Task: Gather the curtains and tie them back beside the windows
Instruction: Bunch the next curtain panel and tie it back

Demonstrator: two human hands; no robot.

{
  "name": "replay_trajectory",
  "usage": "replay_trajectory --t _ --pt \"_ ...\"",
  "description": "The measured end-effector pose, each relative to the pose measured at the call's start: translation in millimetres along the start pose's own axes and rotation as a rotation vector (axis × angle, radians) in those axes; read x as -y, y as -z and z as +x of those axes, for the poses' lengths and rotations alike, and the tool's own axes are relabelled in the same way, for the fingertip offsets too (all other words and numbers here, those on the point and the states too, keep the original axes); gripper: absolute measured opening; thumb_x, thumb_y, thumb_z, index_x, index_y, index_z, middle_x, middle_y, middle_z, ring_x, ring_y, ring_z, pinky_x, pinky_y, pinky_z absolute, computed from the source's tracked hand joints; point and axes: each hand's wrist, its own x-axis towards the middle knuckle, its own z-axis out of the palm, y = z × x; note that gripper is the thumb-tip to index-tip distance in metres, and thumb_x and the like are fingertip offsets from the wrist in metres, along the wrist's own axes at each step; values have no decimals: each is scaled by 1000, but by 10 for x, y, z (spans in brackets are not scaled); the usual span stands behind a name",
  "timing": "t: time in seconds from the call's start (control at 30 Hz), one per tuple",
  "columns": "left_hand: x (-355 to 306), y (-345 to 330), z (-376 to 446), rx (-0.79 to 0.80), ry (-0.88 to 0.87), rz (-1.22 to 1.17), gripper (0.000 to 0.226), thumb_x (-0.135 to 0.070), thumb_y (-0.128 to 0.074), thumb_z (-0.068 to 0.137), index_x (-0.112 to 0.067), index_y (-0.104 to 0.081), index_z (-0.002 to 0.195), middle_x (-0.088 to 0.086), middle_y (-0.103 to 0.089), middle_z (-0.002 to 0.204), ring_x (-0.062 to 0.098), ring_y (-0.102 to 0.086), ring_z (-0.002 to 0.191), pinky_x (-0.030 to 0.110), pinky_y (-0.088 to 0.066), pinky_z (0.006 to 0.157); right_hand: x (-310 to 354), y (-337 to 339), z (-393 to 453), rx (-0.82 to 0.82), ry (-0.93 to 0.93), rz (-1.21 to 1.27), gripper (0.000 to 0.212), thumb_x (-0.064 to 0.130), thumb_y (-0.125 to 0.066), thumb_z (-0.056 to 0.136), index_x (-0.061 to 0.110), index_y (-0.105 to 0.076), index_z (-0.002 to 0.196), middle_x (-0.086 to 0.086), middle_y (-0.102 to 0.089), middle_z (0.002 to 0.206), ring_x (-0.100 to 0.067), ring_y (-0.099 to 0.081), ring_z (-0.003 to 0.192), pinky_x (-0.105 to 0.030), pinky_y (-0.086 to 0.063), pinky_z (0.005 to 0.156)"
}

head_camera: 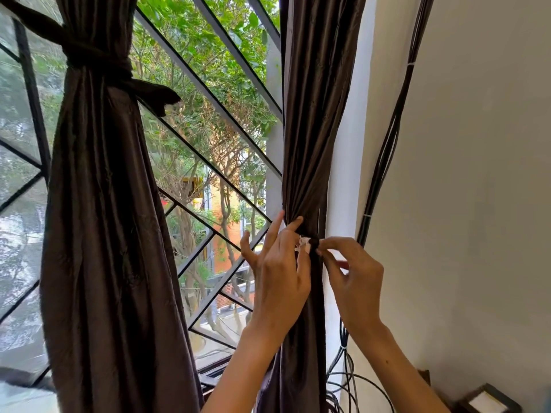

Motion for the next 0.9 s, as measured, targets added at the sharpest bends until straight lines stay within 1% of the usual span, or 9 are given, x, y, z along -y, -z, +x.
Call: replay_trajectory --t 0.1,0.27,0.37,0.47,0.57,0.63,0.7,0.8,0.9 --pt "53 -9 8 -4 9 -20 24 -25 -46 93 -17 -60 110 -9 -63 113 8 -39 134 37 -2 112 -4 -32 31 23 -83 80 5 11 -67 85 13 -68 89 5 -69 83 -5 -66 81 -17 -55 69" --pt "142 -13 41 16 5 -1 21 -23 -48 92 -17 -61 107 -8 -66 110 7 -48 126 44 -16 112 50 -67 50 110 -256 172 13 5 -64 87 18 -63 91 4 -65 86 -10 -64 81 -18 -53 63" --pt "184 -1 61 -10 -5 34 16 -23 -50 90 -16 -63 98 -9 -66 107 7 -53 117 41 -18 111 60 -89 -24 176 -270 75 15 9 -60 90 21 -61 99 6 -63 91 -7 -63 81 -17 -53 70" --pt "200 -33 34 -10 -31 83 12 -22 -51 90 -15 -59 86 -7 -65 108 10 -53 110 36 -21 108 55 -88 -46 194 -246 -54 17 8 -59 91 13 -66 106 2 -62 92 -6 -61 77 -16 -51 71" --pt "209 -82 19 -14 -25 12 15 -19 -49 91 -10 -61 91 -2 -63 99 15 -53 103 27 -32 99 14 -79 23 207 -281 -16 14 5 -59 91 11 -69 98 1 -60 90 -5 -61 78 -15 -52 70" --pt "206 -99 30 -19 -8 -58 18 -20 -47 92 -7 -60 91 2 -61 91 17 -51 97 25 -40 88 -39 -84 45 227 -307 17 11 7 -57 92 13 -67 93 2 -59 89 -6 -60 82 -28 -57 69" --pt "203 -110 44 -28 -7 -82 20 -21 -47 92 -6 -59 87 3 -59 86 17 -51 93 24 -41 83 -59 -94 37 226 -341 53 10 10 -55 94 15 -64 92 2 -62 87 -6 -61 82 -33 -58 68" --pt "212 -122 50 -52 -3 -71 18 -20 -50 91 -7 -59 82 1 -57 83 15 -50 91 22 -39 84 -36 -113 3 155 -386 140 12 9 -60 91 21 -65 92 2 -68 83 -6 -66 79 -21 -57 68" --pt "226 -133 42 -80 5 -58 12 -15 -54 88 -8 -59 81 0 -57 83 15 -51 93 19 -33 92 6 -135 -8 181 -418 193 16 13 -73 82 23 -67 93 9 -70 86 -3 -66 82 -14 -54 67"
